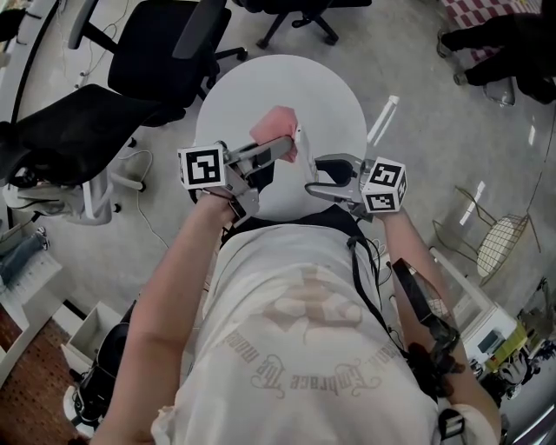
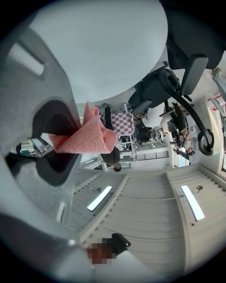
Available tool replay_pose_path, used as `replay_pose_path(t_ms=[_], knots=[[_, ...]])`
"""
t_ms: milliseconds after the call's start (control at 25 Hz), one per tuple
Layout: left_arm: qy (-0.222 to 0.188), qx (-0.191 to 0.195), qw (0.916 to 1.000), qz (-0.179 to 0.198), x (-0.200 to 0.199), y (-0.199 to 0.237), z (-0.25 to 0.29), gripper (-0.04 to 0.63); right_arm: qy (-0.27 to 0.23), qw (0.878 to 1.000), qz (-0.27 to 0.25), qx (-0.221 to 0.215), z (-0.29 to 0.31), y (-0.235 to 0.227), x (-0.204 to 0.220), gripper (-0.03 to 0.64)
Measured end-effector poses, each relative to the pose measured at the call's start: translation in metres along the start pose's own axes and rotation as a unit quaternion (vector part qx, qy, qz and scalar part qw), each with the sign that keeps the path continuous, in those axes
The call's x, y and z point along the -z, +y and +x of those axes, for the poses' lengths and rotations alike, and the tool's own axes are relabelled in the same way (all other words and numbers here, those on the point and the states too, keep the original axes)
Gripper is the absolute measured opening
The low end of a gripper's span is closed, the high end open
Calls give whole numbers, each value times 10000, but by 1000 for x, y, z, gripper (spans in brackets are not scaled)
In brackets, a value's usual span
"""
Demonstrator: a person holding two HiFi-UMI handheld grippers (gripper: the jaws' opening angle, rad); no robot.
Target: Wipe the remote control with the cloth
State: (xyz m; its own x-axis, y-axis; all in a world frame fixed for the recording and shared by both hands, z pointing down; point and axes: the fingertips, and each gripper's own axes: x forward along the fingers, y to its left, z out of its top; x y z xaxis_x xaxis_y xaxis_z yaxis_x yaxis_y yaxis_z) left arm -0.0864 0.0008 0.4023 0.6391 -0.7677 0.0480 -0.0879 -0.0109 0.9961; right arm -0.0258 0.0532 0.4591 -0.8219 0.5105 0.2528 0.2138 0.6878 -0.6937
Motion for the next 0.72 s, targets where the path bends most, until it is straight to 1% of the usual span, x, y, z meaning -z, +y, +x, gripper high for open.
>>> replay_pose_path(t_ms=[280,480,600,720], knots=[[-95,113,9998,147,-17,-8,-5,40,185,9998,-58,46,2,-2,8,244],[-69,87,9998,164,-15,-9,-4,38,222,9997,-70,95,2,-3,10,244],[37,93,9999,102,-4,-8,2,40,35,9999,-43,127,-2,-1,4,244],[248,4,9997,-26,9,1,6,40,-269,9995,12,169,1,-6,-13,244]])
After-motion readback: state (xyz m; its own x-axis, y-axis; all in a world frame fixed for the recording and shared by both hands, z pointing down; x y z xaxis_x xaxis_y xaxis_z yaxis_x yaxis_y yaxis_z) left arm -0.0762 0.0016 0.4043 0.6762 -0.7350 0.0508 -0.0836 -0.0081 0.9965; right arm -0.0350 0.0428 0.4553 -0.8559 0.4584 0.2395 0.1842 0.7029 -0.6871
